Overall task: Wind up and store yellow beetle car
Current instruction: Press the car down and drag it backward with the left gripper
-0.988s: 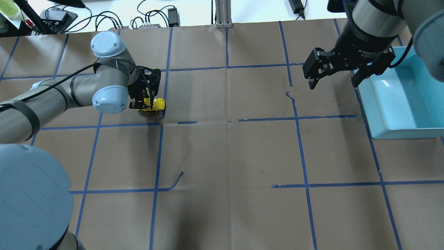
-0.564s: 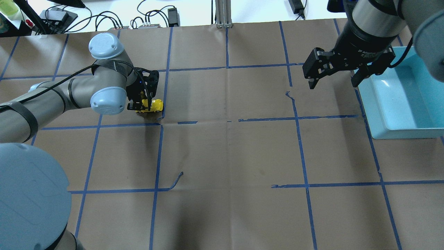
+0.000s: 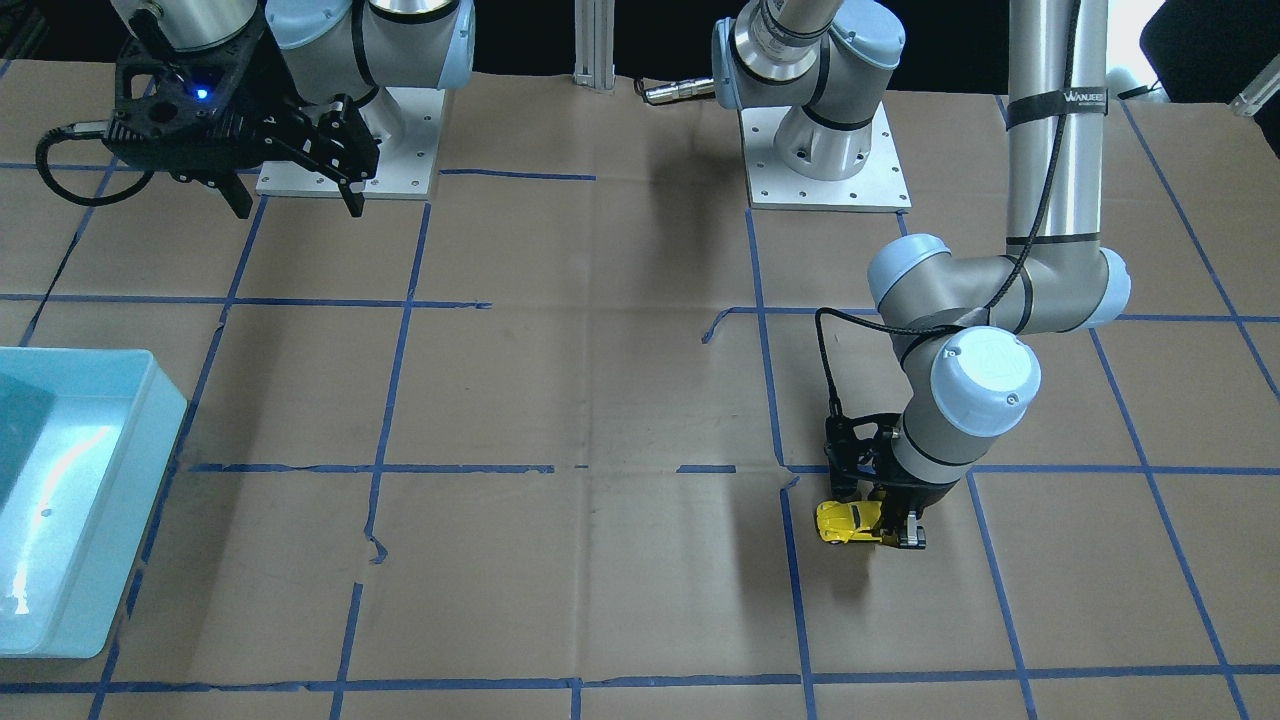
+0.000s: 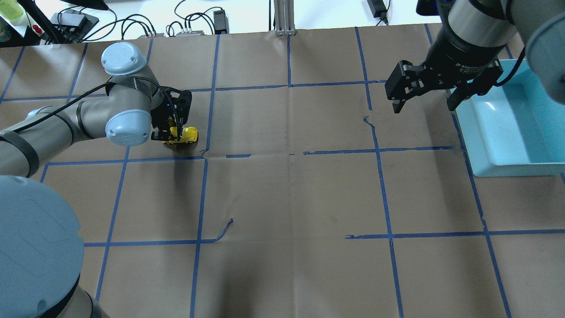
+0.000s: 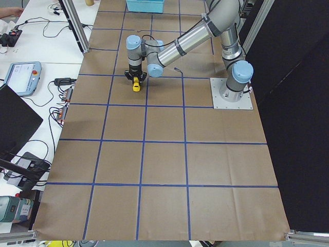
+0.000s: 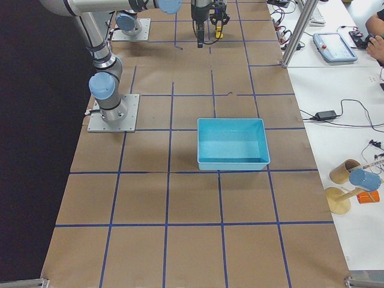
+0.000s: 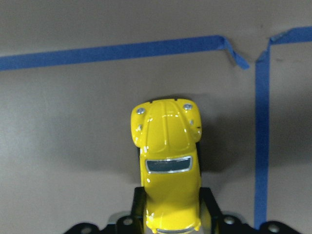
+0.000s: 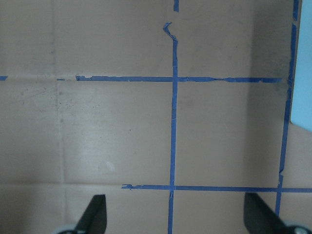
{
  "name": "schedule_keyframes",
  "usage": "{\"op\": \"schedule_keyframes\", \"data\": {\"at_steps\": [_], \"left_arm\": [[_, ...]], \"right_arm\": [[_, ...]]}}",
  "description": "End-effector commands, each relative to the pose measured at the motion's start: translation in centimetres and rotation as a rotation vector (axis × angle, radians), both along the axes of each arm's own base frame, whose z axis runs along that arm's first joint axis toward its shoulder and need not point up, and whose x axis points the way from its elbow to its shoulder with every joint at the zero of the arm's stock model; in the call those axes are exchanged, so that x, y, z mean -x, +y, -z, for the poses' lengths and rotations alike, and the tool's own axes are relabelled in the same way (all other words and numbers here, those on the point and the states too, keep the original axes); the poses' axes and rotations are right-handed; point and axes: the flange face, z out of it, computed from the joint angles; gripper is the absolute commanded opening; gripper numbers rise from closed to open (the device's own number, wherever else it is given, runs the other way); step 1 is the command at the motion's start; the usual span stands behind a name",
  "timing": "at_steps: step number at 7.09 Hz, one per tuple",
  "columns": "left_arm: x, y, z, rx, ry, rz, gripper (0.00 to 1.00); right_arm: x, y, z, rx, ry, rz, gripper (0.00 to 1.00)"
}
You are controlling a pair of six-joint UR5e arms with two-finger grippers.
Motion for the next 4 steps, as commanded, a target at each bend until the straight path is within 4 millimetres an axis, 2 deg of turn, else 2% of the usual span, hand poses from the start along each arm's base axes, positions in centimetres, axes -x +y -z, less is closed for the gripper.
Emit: {"op": "schedule_keyframes", "data": {"at_steps": [1,3,4], "left_arm": [[-1.5,-0.1,-0.2,-0.002,-0.025,-0.016,0.37],[-2.1,-0.1,0.0,-0.005,-0.027,-0.007,0.37],[-3.3,-0.1,0.1,-0.010,-0.039,-0.018,0.37]], "right_arm": [[0.0,0.0,0.0,0.000,0.000,0.000,1.00],[0.0,0.0,0.0,0.000,0.000,0.000,1.00],[0.0,0.0,0.0,0.000,0.000,0.000,1.00]]}}
